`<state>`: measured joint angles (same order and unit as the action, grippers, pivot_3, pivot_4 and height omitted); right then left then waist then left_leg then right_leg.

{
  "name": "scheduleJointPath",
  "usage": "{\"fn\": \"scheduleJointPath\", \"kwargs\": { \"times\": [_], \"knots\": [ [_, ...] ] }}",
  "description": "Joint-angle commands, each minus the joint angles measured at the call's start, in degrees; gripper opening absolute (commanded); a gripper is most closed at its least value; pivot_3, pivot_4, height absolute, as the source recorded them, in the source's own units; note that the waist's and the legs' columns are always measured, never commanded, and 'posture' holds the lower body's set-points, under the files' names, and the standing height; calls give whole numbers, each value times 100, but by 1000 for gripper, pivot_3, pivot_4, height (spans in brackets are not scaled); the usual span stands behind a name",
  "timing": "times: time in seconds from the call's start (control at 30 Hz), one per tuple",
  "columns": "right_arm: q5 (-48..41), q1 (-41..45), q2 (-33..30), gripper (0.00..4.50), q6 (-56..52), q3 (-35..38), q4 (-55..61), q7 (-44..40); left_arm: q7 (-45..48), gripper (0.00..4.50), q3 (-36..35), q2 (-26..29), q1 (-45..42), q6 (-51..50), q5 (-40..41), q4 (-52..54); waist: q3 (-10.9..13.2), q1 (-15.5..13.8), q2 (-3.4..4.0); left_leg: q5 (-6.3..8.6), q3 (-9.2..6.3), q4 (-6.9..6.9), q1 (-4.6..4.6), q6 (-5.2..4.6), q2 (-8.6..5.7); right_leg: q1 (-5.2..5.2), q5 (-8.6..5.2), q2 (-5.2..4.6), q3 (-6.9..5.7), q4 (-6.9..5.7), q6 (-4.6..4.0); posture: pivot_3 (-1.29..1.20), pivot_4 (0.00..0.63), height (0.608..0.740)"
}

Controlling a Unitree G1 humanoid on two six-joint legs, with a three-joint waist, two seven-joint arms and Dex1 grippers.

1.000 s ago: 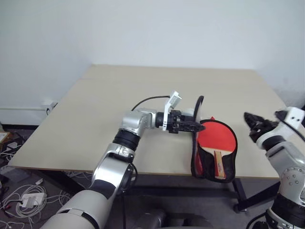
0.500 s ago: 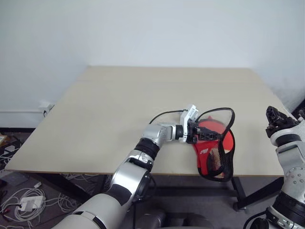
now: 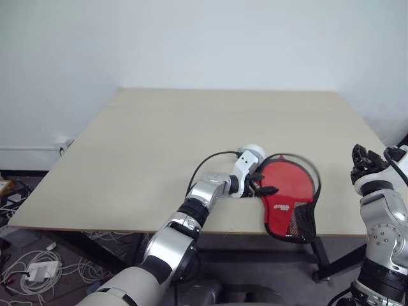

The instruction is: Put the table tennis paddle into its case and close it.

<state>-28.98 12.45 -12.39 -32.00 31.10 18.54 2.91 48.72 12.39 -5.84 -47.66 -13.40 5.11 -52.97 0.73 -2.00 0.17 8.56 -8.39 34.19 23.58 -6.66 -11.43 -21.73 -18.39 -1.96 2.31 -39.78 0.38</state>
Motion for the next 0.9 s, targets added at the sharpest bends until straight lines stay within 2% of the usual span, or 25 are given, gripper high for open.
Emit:
{"fn": "scheduleJointPath", "kwargs": {
  "times": [0.03,0.3,0.37,0.4,0.47,0.53,0.63,0.73,0.9],
  "knots": [
    [54,145,-8,1971,203,18,0,156,283,3903,-286,-10,-157,-87,269,90,0,-12,0,0,0,0,0,-1,0,1,0,0,-1,0,0,0,0,740],
    [355,-198,164,1971,-59,-1006,29,52,968,3903,-699,543,-284,-798,686,667,-1,55,7,-1,-2,-4,0,2,1,-6,0,4,1,-2,0,0,0,740],
    [510,-338,138,1991,-183,-1385,87,-40,1112,4289,-765,839,-347,-1122,739,826,-1,59,7,-2,-2,-4,0,3,1,-6,0,5,1,-2,0,0,0,740],
    [568,-387,139,1991,-197,-1505,116,-61,1221,4467,-797,982,-385,-1372,808,899,-1,62,7,-3,-2,-5,-1,5,1,-6,0,6,1,-2,-1,0,0,740],
    [624,-458,182,1991,-192,-1611,110,-41,1418,4467,-699,1293,-505,-2250,870,1040,-1,84,10,-4,-3,-6,-1,7,1,-7,0,7,1,-2,-1,0,0,740],
    [651,-494,210,1991,-193,-1645,95,-11,1173,4467,-705,1393,-790,-3264,866,798,-1,70,9,-5,-5,-5,-1,8,-1,-5,0,8,0,-2,-1,0,0,740],
    [678,-507,235,1991,-191,-1640,97,-9,957,4467,-725,1369,-967,-3992,869,626,-1,9,9,-6,-6,0,-2,9,-7,-1,0,8,-1,-1,0,0,0,740],
    [674,-499,279,1991,-183,-1580,82,15,707,4467,-806,1203,-991,-4295,878,491,0,4,8,-6,-4,0,-2,9,-7,1,0,6,1,-1,0,0,0,740],
    [680,-459,234,1991,-232,-1519,134,25,463,4467,-907,683,-1091,-5148,1133,468,0,13,8,-6,-4,-3,-2,10,-4,-2,0,6,1,-1,0,0,0,740]
  ]
}}
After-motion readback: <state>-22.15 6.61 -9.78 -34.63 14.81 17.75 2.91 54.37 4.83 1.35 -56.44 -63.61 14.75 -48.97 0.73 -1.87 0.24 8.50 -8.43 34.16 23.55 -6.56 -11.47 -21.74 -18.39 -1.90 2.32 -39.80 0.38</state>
